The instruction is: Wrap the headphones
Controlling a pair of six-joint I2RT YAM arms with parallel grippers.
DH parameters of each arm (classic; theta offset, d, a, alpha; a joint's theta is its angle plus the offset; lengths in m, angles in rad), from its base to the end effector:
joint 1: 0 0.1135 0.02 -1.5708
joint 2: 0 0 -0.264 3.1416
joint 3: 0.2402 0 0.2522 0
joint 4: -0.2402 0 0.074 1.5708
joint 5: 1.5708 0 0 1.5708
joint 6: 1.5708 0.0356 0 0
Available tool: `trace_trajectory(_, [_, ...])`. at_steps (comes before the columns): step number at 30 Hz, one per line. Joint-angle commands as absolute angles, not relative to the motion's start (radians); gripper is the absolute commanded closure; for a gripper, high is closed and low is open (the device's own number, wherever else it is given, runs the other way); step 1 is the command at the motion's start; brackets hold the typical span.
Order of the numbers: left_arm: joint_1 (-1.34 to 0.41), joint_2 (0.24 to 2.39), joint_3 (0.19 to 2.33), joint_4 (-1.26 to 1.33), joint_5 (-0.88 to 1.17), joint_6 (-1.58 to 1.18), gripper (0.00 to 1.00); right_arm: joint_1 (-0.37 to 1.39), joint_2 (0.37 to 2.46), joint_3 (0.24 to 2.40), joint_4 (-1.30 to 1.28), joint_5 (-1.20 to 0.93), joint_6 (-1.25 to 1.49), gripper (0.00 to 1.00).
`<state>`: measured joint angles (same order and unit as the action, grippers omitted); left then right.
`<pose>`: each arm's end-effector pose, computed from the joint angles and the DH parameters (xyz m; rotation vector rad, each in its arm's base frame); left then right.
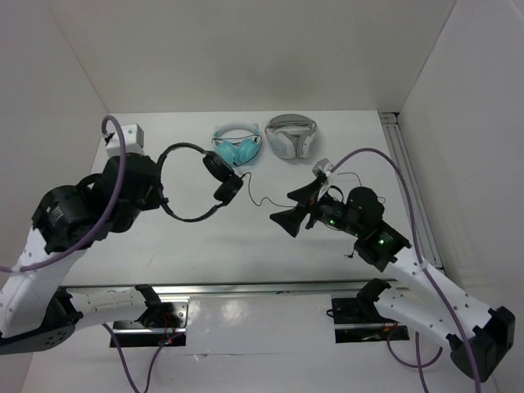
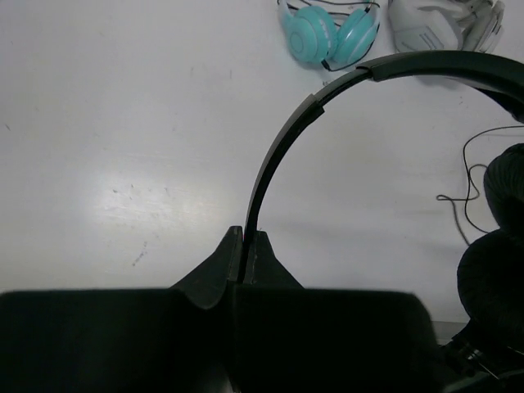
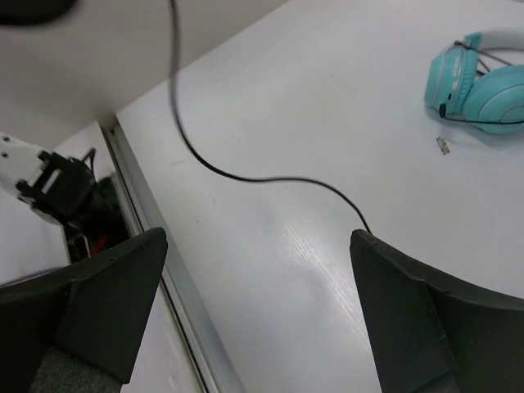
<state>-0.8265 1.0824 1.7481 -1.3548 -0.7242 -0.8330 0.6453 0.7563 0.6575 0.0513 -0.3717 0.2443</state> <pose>0.1050 -0.0792 0.4811 -0.3713 2.0391 -0.1885 0.1398 0.1214 0.3251 -0.6298 1.5865 0.9746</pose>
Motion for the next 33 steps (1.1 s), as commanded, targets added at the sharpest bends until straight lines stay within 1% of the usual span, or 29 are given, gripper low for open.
trace_trajectory(1, [-0.795,1.081,1.844,-1.367,-0.701,-0.704,1.0,0.681,0.845,0.696,0.161,-0.446,0.104,0.0])
trace_trajectory(2, [-0.781,1.081,1.844,-1.367,-0.692,-0.692,1.0,0.692,0.868,0.696,0.17,-0.456,0.104,0.0])
trace_trajectory(4, [-0.77,1.081,1.856,-1.367,-0.683,-0.692,1.0,0.728,0.922,0.696,0.188,-0.456,0.08,0.04])
trace_trajectory(7, [-0.761,1.081,1.876,-1.367,-0.651,-0.683,1.0,0.793,0.956,0.677,0.242,-0.368,0.071,0.04])
trace_trajectory(8, [-0.752,1.081,1.891,-1.367,-0.641,-0.674,1.0,0.808,0.956,0.657,0.261,-0.259,0.061,0.04])
trace_trajectory(10, [-0.752,1.081,1.907,-1.367,-0.626,-0.673,1.0,0.851,0.965,0.632,0.325,-0.142,0.051,0.04])
trace_trajectory(11, [-0.752,1.081,1.922,-1.367,-0.626,-0.663,1.0,0.86,0.965,0.608,0.346,-0.047,0.051,0.04])
trace_trajectory(14, [-0.752,1.091,1.945,-1.367,-0.603,-0.643,1.0,0.873,0.992,0.595,0.385,0.038,0.026,0.04])
trace_trajectory(19, [-0.73,1.091,1.954,-1.367,-0.568,-0.632,1.0,0.873,1.093,0.595,0.408,0.081,0.015,0.04])
trace_trajectory(20, [-0.73,1.091,1.966,-1.367,-0.568,-0.632,1.0,0.873,1.106,0.595,0.417,0.1,0.015,0.08])
trace_trajectory(21, [-0.72,1.091,1.976,-1.367,-0.558,-0.623,1.0,0.873,1.118,0.595,0.417,0.11,0.015,0.18])
trace_trajectory(22, [-0.719,1.091,1.976,-1.367,-0.558,-0.623,1.0,0.873,1.14,0.595,0.417,0.11,0.015,0.35])
trace_trajectory(23, [-0.709,1.091,1.976,-1.367,-0.558,-0.623,1.0,0.853,1.14,0.595,0.417,0.11,0.015,0.43])
trace_trajectory(24, [-0.697,1.091,1.976,-1.367,-0.571,-0.623,1.0,0.842,1.152,0.595,0.417,0.089,0.041,0.72])
trace_trajectory(25, [-0.687,1.091,1.976,-1.367,-0.571,-0.623,1.0,0.833,1.152,0.595,0.417,0.089,0.041,0.73])
trace_trajectory(26, [-0.687,1.08,1.976,-1.367,-0.583,-0.623,1.0,0.819,1.14,0.571,0.439,0.089,0.07,0.82])
trace_trajectory(29, [-0.66,1.071,1.976,-1.367,-0.583,-0.623,1.0,0.819,1.118,0.511,0.468,0.051,0.083,0.8])
trace_trajectory(33, [-0.641,1.08,1.988,-1.367,-0.572,-0.612,1.0,0.819,1.13,0.502,0.468,0.025,0.092,0.79])
